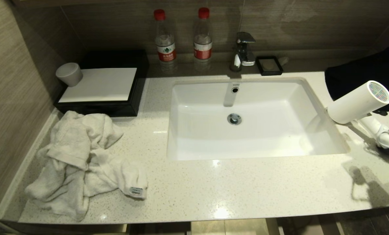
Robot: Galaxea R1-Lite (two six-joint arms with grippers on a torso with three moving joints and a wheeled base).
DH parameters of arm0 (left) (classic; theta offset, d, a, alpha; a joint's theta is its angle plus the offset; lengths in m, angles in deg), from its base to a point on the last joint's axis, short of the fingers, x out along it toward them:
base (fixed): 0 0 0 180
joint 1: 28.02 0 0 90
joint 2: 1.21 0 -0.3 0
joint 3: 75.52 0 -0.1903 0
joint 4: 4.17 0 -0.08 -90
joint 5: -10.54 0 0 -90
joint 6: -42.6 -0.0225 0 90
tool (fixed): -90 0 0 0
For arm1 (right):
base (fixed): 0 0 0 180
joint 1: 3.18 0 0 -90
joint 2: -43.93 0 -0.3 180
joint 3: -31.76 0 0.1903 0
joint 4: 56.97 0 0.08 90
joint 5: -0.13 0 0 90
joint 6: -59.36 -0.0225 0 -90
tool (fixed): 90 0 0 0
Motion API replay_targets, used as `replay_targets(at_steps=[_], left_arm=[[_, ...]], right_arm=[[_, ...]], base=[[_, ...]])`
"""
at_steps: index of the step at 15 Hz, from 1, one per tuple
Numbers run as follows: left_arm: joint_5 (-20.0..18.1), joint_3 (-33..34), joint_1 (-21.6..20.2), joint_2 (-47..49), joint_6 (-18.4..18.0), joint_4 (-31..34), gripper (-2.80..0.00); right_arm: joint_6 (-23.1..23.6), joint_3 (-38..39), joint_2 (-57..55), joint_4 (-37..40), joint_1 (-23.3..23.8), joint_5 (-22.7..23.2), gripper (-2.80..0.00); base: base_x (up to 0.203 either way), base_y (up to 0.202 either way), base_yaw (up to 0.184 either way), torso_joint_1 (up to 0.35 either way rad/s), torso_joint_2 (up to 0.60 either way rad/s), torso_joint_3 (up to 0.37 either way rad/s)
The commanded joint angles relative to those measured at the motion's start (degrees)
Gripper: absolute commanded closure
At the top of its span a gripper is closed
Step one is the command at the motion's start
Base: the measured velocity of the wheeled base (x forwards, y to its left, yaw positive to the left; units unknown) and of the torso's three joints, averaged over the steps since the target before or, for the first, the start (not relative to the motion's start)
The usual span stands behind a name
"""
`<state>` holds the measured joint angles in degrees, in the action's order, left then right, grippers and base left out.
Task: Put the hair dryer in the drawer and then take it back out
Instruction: Pick up the hairdryer
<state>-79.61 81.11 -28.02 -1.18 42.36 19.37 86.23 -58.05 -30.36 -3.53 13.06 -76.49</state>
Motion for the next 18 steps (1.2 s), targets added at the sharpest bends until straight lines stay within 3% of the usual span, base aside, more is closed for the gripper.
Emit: replay_targets(at_steps=[1, 2, 5, 9, 16, 18], left_arm=[[-0.02, 0.09, 0.0, 0.06, -0.02, 0.0, 0.0], [-0.02, 0.09, 0.0, 0.06, -0.02, 0.0, 0.0], [-0.02, 0.09, 0.0, 0.06, -0.02, 0.0, 0.0], [-0.02, 0.09, 0.0, 0.06, -0.02, 0.0, 0.0], [-0.02, 0.09, 0.0, 0.06, -0.02, 0.0, 0.0], [-0.02, 0.08, 0.0, 0.06, -0.02, 0.0, 0.0]], right_arm=[[1.79, -3.29, -9.12, -0.04, 3.39, 1.03, 0.0], [3.04, -5.16, -11.42, -0.21, 4.63, 2.14, -2.8], [6.32, -10.97, -17.06, -0.25, 6.25, 5.88, -2.8], [9.05, -13.98, -19.56, -0.38, 6.35, 6.32, -2.8], [8.67, -14.25, -24.17, -0.49, 6.71, 9.71, -2.8], [8.79, -14.8, -25.42, -0.87, 7.12, 12.89, -2.8]], base=[[0.0, 0.0, 0.0, 0.0, 0.0, 0.0], [0.0, 0.0, 0.0, 0.0, 0.0, 0.0], [0.0, 0.0, 0.0, 0.002, 0.0, 0.011], [0.0, 0.0, 0.0, 0.0, 0.0, 0.0], [0.0, 0.0, 0.0, 0.0, 0.0, 0.0], [0.0, 0.0, 0.0, 0.0, 0.0, 0.0]])
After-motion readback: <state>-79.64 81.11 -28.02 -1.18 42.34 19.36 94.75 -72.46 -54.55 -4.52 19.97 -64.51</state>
